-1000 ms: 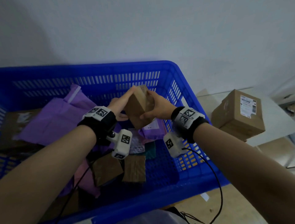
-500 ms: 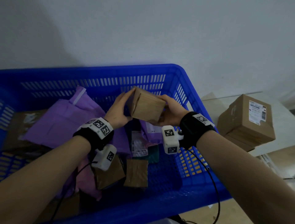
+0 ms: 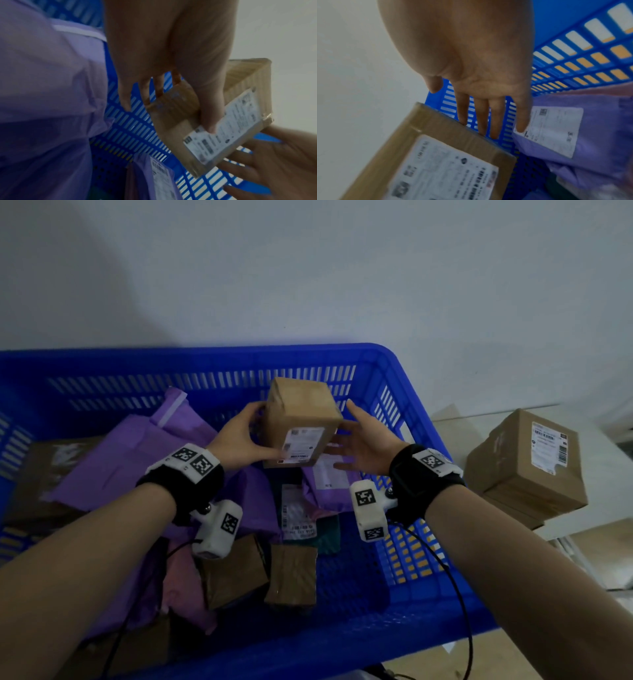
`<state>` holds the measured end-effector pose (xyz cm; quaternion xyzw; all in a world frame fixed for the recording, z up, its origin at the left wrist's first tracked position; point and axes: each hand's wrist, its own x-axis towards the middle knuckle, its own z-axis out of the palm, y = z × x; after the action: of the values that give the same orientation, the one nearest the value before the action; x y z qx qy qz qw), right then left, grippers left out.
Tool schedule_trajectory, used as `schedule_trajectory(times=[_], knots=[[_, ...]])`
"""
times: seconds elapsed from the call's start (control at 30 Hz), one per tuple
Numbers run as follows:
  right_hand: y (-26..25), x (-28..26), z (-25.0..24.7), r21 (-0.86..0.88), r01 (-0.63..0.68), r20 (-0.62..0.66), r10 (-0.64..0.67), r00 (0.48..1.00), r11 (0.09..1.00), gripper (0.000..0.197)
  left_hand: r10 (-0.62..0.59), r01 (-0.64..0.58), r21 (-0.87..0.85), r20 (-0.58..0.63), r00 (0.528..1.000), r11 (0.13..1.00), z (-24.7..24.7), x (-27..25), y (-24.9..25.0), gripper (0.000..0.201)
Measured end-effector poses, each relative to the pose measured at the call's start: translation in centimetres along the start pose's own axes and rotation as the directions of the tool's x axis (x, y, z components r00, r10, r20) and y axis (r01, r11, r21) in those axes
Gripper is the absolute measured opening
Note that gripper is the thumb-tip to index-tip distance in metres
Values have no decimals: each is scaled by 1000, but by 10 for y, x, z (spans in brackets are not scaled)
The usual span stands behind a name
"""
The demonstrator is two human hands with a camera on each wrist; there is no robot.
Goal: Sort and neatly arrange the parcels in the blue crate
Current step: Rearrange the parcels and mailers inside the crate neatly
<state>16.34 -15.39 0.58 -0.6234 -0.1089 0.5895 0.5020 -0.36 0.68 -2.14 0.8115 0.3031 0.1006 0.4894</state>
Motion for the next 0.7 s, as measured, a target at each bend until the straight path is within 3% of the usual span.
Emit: schedule_trajectory(times=[0.2,0.3,0.37,0.43,0.5,0.53,0.63,0.7], knots=[[2,-1,3,-92,64,-38,-67,997,994,63,-199,204,-99,53,979,974,7,2,-6,91],[4,2,5,-221,166,-171,-205,964,961,63,-243,254,-87,115,963,963,11,0,-1,82],[2,0,4,-489,235,-205,-372,905,840,81,-236,238,3,156,959,971,13,-3,3,82],[-3,-7,7,-760,250,-72,-460,885,600,89,-196,174,123,195,961,977,13,-5,6,85],[-8,-11,13,-909,223,64,-411,909,353,91,-143,87,226,246,959,970,12,-8,9,88],[-10,-12,17,-937,199,89,-357,930,286,92,-125,47,281,266,956,958,11,-9,11,89],[-5,-11,34,-971,128,85,-215,973,199,90,-73,-66,408,315,946,910,6,-11,11,93],[1,-12,42,-974,79,38,-189,981,214,87,-29,-120,429,325,945,895,3,-12,8,96]])
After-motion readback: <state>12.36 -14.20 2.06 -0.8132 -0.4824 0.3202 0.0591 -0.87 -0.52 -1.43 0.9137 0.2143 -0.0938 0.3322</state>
